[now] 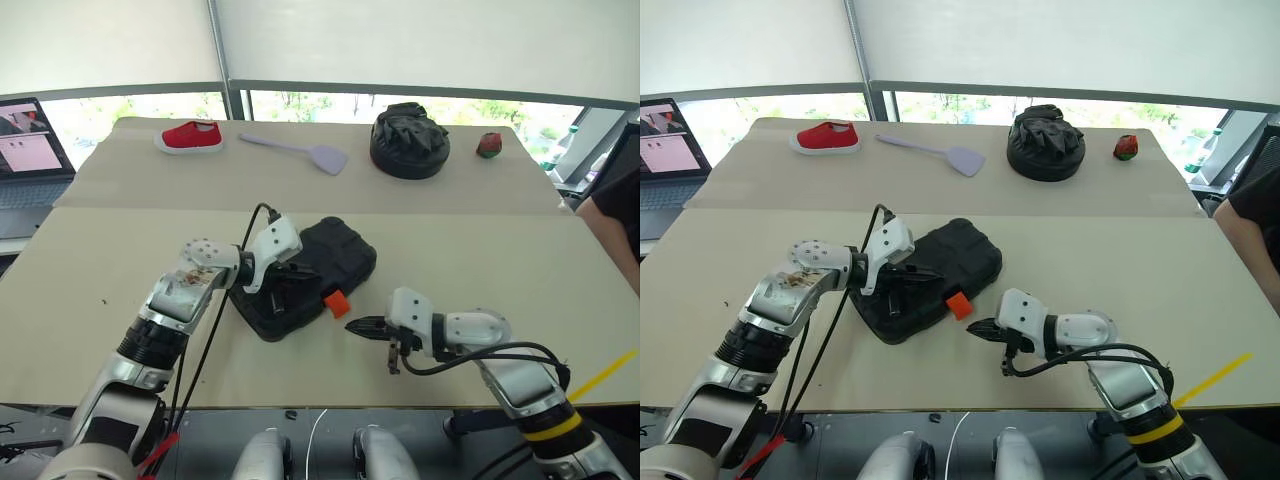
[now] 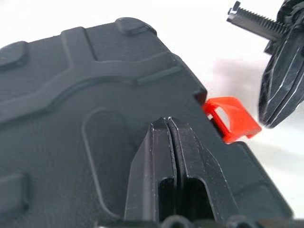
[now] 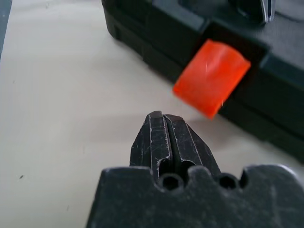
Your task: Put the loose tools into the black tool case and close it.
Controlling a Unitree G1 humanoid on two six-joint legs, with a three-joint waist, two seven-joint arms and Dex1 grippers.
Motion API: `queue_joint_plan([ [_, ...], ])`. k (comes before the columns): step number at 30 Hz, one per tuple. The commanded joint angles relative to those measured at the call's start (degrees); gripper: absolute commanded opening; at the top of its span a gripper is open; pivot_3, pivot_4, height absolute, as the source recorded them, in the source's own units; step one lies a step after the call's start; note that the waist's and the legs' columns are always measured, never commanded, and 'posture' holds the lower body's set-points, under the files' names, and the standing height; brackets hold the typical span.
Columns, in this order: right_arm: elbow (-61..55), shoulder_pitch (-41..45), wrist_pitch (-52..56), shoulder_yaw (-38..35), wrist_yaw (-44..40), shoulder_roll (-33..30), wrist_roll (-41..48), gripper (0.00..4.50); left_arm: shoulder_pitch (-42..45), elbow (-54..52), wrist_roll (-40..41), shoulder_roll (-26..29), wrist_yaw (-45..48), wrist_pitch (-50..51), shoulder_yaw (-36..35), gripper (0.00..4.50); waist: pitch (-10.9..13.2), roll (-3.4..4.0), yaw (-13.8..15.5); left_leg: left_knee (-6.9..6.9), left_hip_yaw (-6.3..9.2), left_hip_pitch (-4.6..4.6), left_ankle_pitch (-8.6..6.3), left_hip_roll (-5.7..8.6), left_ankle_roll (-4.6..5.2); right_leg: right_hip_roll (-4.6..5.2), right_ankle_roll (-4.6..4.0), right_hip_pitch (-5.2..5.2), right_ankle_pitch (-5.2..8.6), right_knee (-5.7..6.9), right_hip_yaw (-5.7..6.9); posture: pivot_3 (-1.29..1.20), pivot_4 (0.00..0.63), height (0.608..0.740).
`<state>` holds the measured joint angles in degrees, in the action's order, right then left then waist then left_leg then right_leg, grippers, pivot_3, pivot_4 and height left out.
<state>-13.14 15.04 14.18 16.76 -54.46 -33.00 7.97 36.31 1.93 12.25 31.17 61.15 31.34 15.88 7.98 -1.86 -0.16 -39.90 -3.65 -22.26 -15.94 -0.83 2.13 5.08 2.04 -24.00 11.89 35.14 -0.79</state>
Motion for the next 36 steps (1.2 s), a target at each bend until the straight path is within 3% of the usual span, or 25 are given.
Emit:
queue_joint_plan([
  [1, -1.2, 1.8, 0.7, -1.2, 0.3, 1.0, 1.4, 0.00, -2.9, 2.4, -1.7, 0.3, -0.6, 3.8, 2.8, 0.11, 0.0, 0.01, 0.1, 0.00, 0.00, 0.01, 0.00, 0.01, 0.00, 0.00, 0.00, 0.01, 0.00, 0.00, 0.00, 0.00, 0.150, 0.740],
  [11, 1.9, 3.7, -0.4, -1.1, 0.4, 2.0, 0.2, 0.00, -4.8, 1.5, -0.9, 0.5, -2.1, 5.2, 1.7, 0.11, -0.1, 0.03, 0.0, 0.01, 0.00, 0.08, 0.00, 0.00, 0.00, -0.02, -0.02, 0.03, 0.00, 0.04, 0.00, 0.00, 0.150, 0.740],
  [20, -7.5, 1.6, 5.6, -5.7, -2.8, -1.5, 8.7, 0.00, -5.0, 1.7, -0.5, 0.6, -2.6, 5.3, 1.4, 0.11, -0.1, 0.05, 0.1, 0.02, 0.01, 0.09, 0.00, -0.01, 0.00, -0.02, -0.02, 0.04, 0.01, 0.04, 0.00, 0.00, 0.150, 0.740],
  [29, 1.8, 5.8, 1.0, -0.9, 1.4, 1.4, 0.1, 0.00, -5.3, 1.5, -0.5, 1.1, -2.4, 5.8, 1.4, 0.11, -0.2, 0.06, 0.0, 0.03, -0.02, 0.17, 0.00, 0.00, 0.00, -0.03, -0.04, 0.10, 0.02, 0.05, -0.01, 0.00, 0.150, 0.740],
  [36, 7.2, 7.3, -2.9, -0.3, 2.1, 4.3, -1.7, 0.00, -4.9, 1.1, -0.4, 1.7, -2.4, 6.7, 0.8, 0.11, -0.2, 0.11, -0.3, 0.04, -0.02, 0.18, 0.00, 0.00, 0.00, -0.05, -0.05, 0.09, 0.03, 0.07, -0.02, 0.00, 0.150, 0.740],
])
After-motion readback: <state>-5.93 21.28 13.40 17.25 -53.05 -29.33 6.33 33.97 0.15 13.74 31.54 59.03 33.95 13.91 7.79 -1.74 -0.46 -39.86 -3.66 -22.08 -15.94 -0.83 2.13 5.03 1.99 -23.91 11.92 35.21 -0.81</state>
